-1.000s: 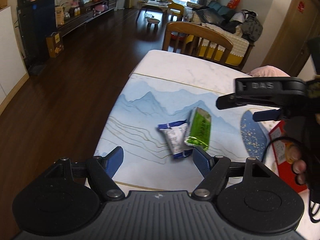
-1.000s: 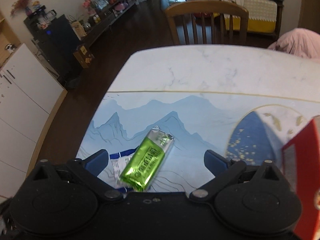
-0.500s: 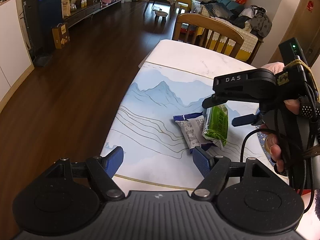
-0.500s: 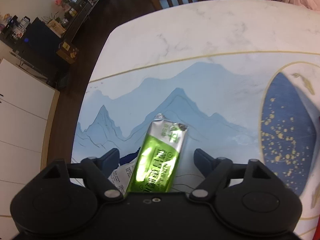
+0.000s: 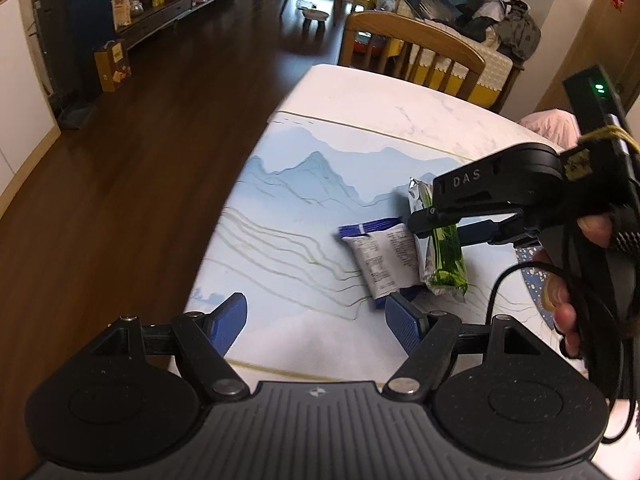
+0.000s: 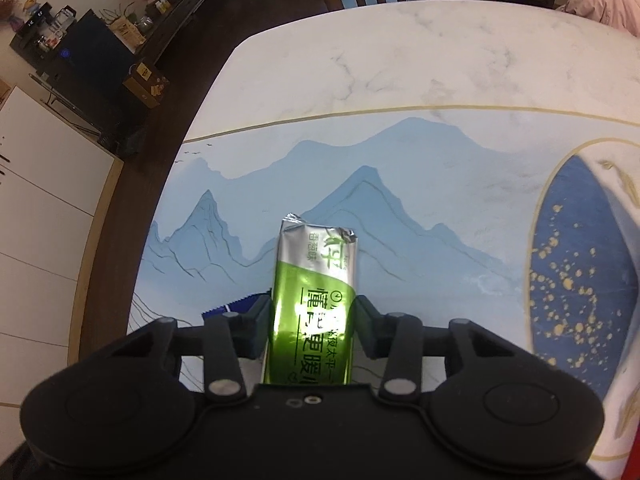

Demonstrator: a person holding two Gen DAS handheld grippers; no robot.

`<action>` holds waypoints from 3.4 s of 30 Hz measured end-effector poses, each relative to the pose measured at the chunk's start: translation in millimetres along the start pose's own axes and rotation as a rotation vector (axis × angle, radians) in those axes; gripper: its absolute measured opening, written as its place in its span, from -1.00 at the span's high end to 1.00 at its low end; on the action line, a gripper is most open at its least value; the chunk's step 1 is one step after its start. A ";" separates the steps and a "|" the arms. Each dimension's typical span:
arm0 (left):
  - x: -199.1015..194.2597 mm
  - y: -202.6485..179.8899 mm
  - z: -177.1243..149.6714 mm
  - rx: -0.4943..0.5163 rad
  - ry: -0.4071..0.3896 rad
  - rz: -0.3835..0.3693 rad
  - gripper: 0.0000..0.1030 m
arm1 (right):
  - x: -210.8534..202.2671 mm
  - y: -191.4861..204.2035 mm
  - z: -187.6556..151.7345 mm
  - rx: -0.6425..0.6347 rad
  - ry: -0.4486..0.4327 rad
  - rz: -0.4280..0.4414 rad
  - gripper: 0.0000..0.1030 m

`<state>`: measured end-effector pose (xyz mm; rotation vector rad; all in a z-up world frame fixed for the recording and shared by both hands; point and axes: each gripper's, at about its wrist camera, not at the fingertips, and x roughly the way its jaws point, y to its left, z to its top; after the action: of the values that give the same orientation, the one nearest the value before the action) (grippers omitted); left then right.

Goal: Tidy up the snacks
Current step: 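Grasp the white-and-blue biscuit with the left gripper while the right grasps the green bar, then carry the white-and-blue biscuit and green bar over the box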

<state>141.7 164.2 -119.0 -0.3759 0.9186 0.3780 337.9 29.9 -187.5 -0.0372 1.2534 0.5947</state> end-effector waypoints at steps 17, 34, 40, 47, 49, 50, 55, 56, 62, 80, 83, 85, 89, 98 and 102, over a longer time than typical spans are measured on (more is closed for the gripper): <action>89.0 -58.2 51.5 -0.061 0.207 0.042 -0.48 | -52.9 -62.2 -8.2 -0.085 -0.050 -0.064 0.17; 103.4 -77.5 49.2 -0.007 0.197 0.181 -0.11 | -80.4 -72.2 -31.0 -0.092 -0.089 -0.054 0.17; 93.7 -67.4 43.4 -0.023 0.201 0.149 0.06 | -90.0 -67.9 -45.7 -0.091 -0.096 -0.071 0.17; 70.2 -46.9 26.4 -0.046 0.213 0.103 0.07 | -110.3 -60.7 -67.4 -0.081 -0.109 -0.088 0.17; 60.4 -43.5 21.8 -0.039 0.210 0.087 0.07 | -117.1 -57.7 -74.2 -0.077 -0.107 -0.099 0.17; 54.5 -42.2 19.9 -0.038 0.208 0.073 0.07 | -120.6 -55.9 -77.4 -0.077 -0.107 -0.104 0.17; 23.1 -46.9 13.5 0.011 0.182 0.004 0.06 | -145.2 -47.0 -95.4 -0.078 -0.136 -0.115 0.17; 16.3 -48.9 12.6 0.020 0.173 -0.007 0.07 | -150.7 -46.1 -98.7 -0.078 -0.143 -0.120 0.17; -20.7 -67.5 11.5 0.086 0.121 -0.064 0.07 | -182.6 -47.8 -119.1 -0.071 -0.205 -0.150 0.17; -73.5 -193.5 8.8 0.265 0.073 -0.183 0.06 | -248.1 -139.6 -132.7 -0.054 -0.287 -0.181 0.17; -74.8 -220.7 6.7 0.276 0.073 -0.188 0.06 | -257.8 -163.5 -128.4 -0.047 -0.297 -0.181 0.17; -75.2 -239.2 5.7 0.284 0.073 -0.192 0.06 | -263.0 -179.5 -125.5 -0.046 -0.304 -0.184 0.17; -75.7 -276.5 5.9 0.307 0.063 -0.202 0.06 | -272.0 -213.1 -120.4 -0.035 -0.318 -0.200 0.17; -51.1 -350.1 2.1 0.366 0.092 -0.206 0.06 | -265.9 -285.0 -99.8 0.008 -0.292 -0.253 0.17; -27.2 -374.1 1.3 0.389 0.129 -0.186 0.06 | -253.4 -307.9 -92.5 0.032 -0.255 -0.252 0.17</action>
<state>302.7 -165.1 -39.4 -0.1265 1.0484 0.0001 346.3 -365.0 -80.2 -0.0892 0.9916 0.3486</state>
